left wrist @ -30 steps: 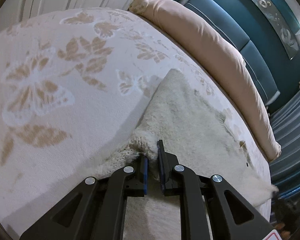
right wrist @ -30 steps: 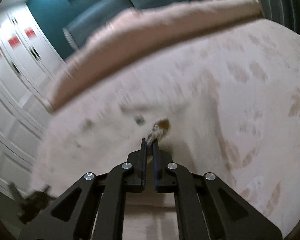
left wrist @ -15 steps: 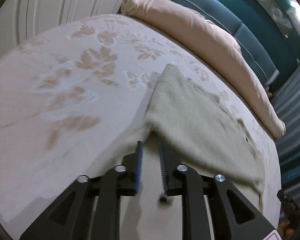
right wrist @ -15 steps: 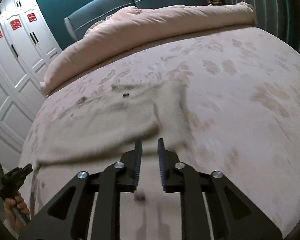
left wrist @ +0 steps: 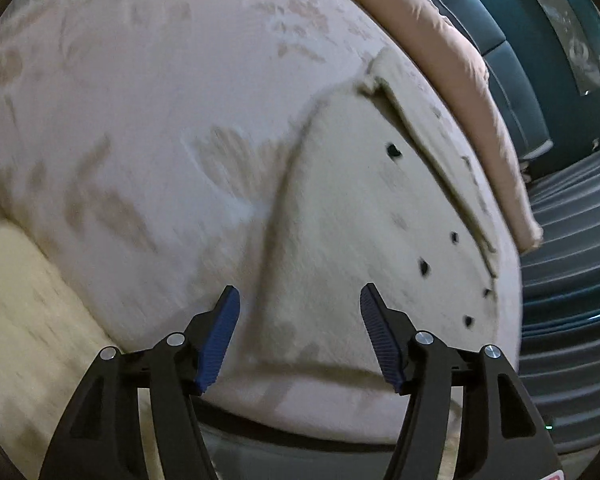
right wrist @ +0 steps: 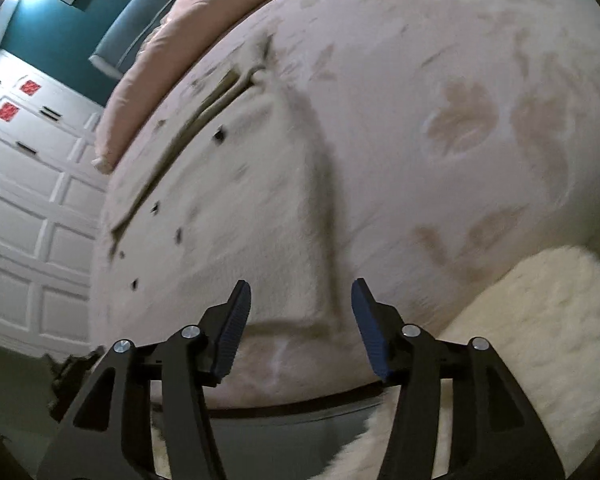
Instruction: Fold small clothes
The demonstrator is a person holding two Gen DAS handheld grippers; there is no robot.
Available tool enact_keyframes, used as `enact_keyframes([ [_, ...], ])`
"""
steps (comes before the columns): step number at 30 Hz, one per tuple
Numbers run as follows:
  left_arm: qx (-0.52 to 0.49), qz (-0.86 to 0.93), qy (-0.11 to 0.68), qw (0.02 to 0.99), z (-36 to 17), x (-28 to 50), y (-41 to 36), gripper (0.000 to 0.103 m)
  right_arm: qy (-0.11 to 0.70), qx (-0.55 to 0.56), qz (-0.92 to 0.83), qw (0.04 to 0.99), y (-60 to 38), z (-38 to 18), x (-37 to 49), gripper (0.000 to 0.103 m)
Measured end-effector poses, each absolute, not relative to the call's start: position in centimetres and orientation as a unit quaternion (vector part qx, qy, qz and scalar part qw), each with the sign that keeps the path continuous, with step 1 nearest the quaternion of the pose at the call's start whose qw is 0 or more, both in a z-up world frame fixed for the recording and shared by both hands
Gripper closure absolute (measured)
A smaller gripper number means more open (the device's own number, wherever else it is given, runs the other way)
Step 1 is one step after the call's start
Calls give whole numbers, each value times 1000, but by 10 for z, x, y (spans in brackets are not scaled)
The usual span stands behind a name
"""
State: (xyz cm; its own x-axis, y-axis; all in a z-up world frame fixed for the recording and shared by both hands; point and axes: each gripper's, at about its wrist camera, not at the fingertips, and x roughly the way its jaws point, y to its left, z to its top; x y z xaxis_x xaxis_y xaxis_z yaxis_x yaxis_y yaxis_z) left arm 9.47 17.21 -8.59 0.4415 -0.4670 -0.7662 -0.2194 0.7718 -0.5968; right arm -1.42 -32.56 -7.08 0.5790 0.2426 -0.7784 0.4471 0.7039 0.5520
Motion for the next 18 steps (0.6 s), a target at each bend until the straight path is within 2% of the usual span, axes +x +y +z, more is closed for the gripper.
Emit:
enact_keyframes([
  [5, -318, -95, 524, 784, -92, 96, 147, 40, 459, 376, -48, 804, -311, -82, -1, 47],
  [10, -320, -101, 509, 793, -88, 100, 141, 42, 455, 388, -51, 800, -309, -89, 5, 48],
  [12, -317, -109, 507, 794, -82, 102, 140, 66, 454, 388, -47, 801, -307, -88, 7, 56],
  [13, -310, -113, 507, 796, -80, 104, 138, 89, 455, 385, -47, 802, -305, -87, 9, 70],
  [14, -297, -116, 508, 800, -75, 106, 137, 96, 460, 380, -48, 801, -304, -86, 11, 86],
  [18, -289, -125, 484, 817, -47, 98, 144, 97, 438, 363, -46, 821, -299, -61, 5, 93],
])
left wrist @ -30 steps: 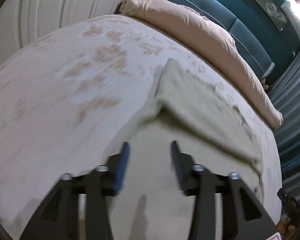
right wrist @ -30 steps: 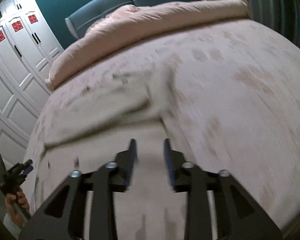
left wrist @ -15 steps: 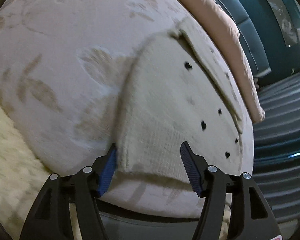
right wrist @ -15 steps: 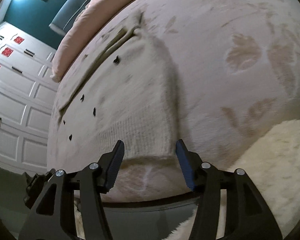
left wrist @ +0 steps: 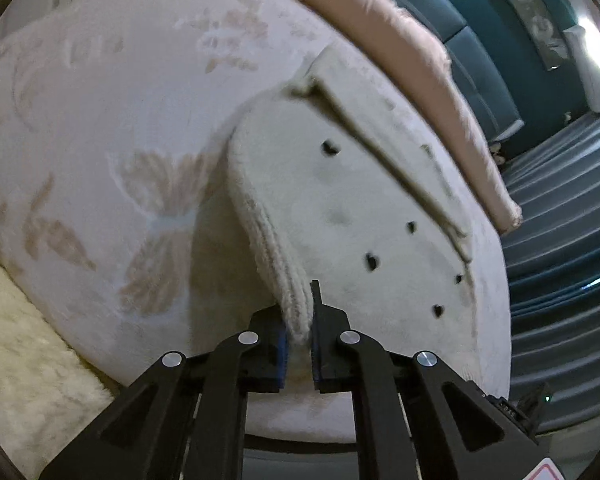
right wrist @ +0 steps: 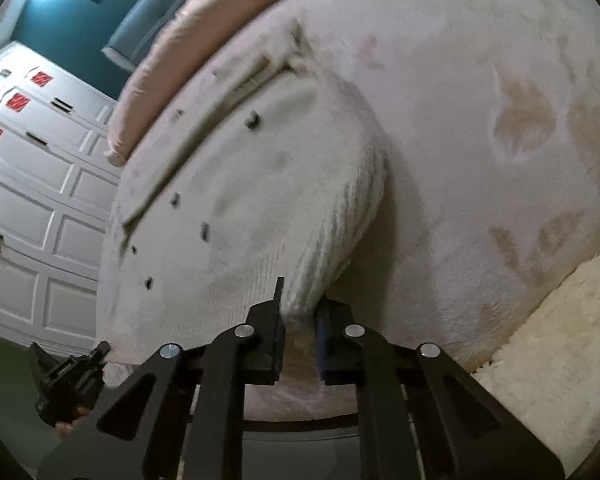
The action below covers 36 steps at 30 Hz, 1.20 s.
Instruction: Fold small clothes
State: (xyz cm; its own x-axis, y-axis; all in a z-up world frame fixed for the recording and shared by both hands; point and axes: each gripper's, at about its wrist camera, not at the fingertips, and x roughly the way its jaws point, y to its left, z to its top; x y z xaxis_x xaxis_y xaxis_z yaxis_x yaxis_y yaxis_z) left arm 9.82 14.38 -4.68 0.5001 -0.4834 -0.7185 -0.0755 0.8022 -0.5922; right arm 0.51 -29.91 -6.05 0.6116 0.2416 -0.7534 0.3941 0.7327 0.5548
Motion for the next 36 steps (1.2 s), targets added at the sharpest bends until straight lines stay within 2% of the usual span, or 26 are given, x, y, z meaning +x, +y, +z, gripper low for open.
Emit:
enact_keyframes([
  [4, -266, -143, 470, 830, -16, 81, 150, 98, 418, 328, -38, 846, -292, -23, -8, 94],
  [9, -239, -166, 476, 830, 2, 53, 155, 99, 436, 253, -33, 863, -283, 9, -27, 95],
  [13, -208, -185, 497, 822, 6, 21, 157, 99, 483, 195, -17, 853, -277, 15, -47, 95],
  [20, -168, -193, 577, 775, 0, -64, 163, 99, 609, 127, 39, 782, -251, -3, -125, 95],
  [25, -155, -196, 612, 750, 8, -92, 166, 99, 633, 131, 51, 762, -251, 6, -164, 95],
  [28, -148, -207, 588, 768, 36, -77, 165, 99, 612, 144, 51, 776, -261, 21, -152, 95],
  [30, -160, -227, 543, 793, 65, -40, 160, 99, 572, 143, 49, 806, -273, 41, -126, 95],
  [36, -128, -240, 420, 866, 101, 96, 98, 97, 414, 173, 1, 894, -317, 78, 13, 92],
])
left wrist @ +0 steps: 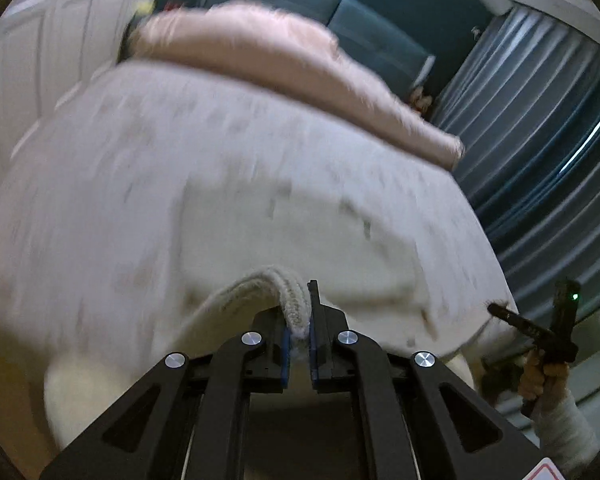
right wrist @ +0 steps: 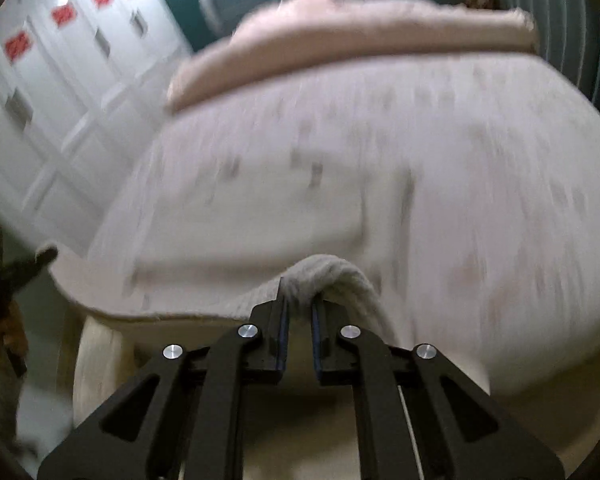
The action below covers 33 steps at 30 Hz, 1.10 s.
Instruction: Fold small clothes
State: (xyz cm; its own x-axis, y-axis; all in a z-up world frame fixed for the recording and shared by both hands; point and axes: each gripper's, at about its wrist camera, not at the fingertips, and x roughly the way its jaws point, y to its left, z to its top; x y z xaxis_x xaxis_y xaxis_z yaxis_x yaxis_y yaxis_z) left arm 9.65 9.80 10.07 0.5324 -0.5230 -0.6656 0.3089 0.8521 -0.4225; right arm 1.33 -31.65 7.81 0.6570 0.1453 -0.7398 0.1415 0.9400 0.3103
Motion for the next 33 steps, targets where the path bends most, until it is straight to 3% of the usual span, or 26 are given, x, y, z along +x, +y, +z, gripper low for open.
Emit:
enact_keyframes([
  [3, -126, -214, 399, 883, 92, 163, 69, 87, 328, 221, -79, 915, -343, 83, 69, 82],
  [5, -138, -172, 395, 892, 85, 192, 63, 82, 275, 255, -130, 918, -349, 86, 75, 59],
  [6, -140, -147, 386, 900, 85, 199, 65, 79, 257, 278, -137, 915, -352, 85, 71, 56],
  [7, -135, -128, 376, 908, 88, 202, 67, 67, 248, 301, -135, 911, -355, 83, 66, 52],
  [8, -135, -113, 362, 915, 89, 196, 73, 45, 246, 325, -125, 905, -356, 75, 58, 52],
  [10, -142, -102, 343, 923, 87, 174, 87, 21, 260, 335, -116, 898, -354, 60, 39, 48],
  [11, -142, -98, 341, 924, 82, 161, 95, 18, 277, 323, -120, 897, -351, 46, 25, 44],
  [15, -121, -84, 411, 900, 26, 129, 115, 18, 345, 304, -155, 874, -345, -12, -21, 44],
  [20, -192, -57, 496, 845, -59, 111, 139, 18, 394, 392, -146, 818, -359, -67, -45, 43],
  [23, -258, -58, 505, 822, -79, 116, 146, 18, 396, 410, -131, 811, -360, -70, -36, 35],
  [27, -305, -72, 513, 799, -90, 132, 144, 20, 402, 428, -131, 799, -361, -84, -18, 35],
  [28, -308, -70, 511, 799, -88, 134, 141, 26, 403, 429, -128, 798, -361, -84, -14, 39],
  [30, -319, -96, 512, 792, -88, 137, 138, 59, 412, 424, -122, 798, -360, -83, -5, 56],
  [31, -321, -107, 520, 784, -87, 140, 137, 87, 416, 421, -115, 798, -361, -83, 0, 72],
  [32, -327, -118, 524, 777, -86, 141, 139, 95, 420, 413, -105, 802, -360, -78, 3, 86],
  [33, -328, -121, 521, 778, -80, 136, 142, 95, 419, 406, -97, 806, -359, -73, 3, 86],
])
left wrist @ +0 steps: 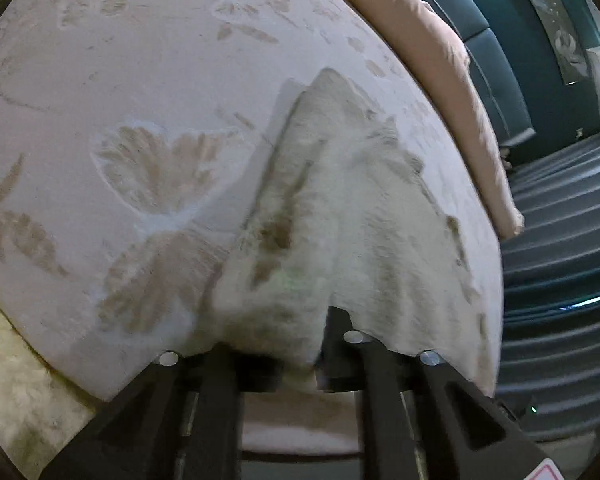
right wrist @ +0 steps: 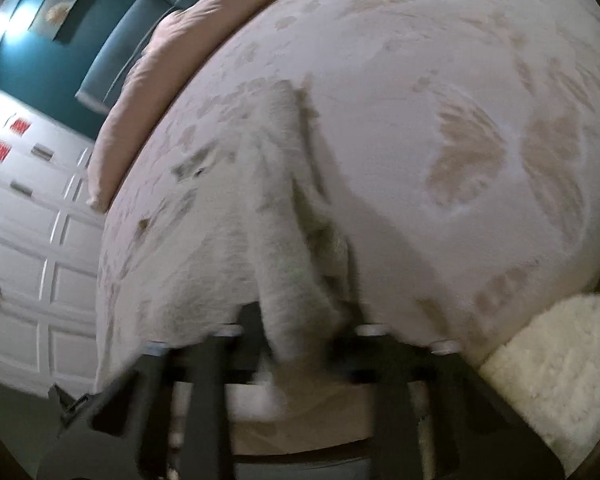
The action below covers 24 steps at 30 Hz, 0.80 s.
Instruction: Fold small clothes
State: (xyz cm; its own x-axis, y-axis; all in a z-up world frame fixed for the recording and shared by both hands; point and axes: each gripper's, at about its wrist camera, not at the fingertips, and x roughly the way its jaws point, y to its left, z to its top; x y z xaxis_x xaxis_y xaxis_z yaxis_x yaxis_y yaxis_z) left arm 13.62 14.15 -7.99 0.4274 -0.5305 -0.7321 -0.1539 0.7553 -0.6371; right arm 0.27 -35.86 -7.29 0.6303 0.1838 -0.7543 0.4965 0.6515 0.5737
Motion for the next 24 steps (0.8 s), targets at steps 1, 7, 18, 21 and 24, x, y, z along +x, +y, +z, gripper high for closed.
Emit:
enact_keyframes([
  [1, -322, -124, 517, 783, -73, 132, 143, 95, 413, 398, -95, 814, -356, -64, 3, 90],
  [7, -285, -147, 529, 786, -41, 88, 158, 96, 415, 353, -64, 836, -346, -19, -34, 91],
  [18, -225, -117, 541, 802, -35, 40, 161, 91, 473, 233, -114, 842, -320, -31, -78, 69],
  [21, -192, -125, 486, 844, 10, 44, 152, 54, 417, 194, -129, 879, -326, 7, -68, 41],
  [24, -168, -127, 421, 882, 35, 67, 139, 29, 406, 179, -115, 889, -332, 13, -37, 40],
])
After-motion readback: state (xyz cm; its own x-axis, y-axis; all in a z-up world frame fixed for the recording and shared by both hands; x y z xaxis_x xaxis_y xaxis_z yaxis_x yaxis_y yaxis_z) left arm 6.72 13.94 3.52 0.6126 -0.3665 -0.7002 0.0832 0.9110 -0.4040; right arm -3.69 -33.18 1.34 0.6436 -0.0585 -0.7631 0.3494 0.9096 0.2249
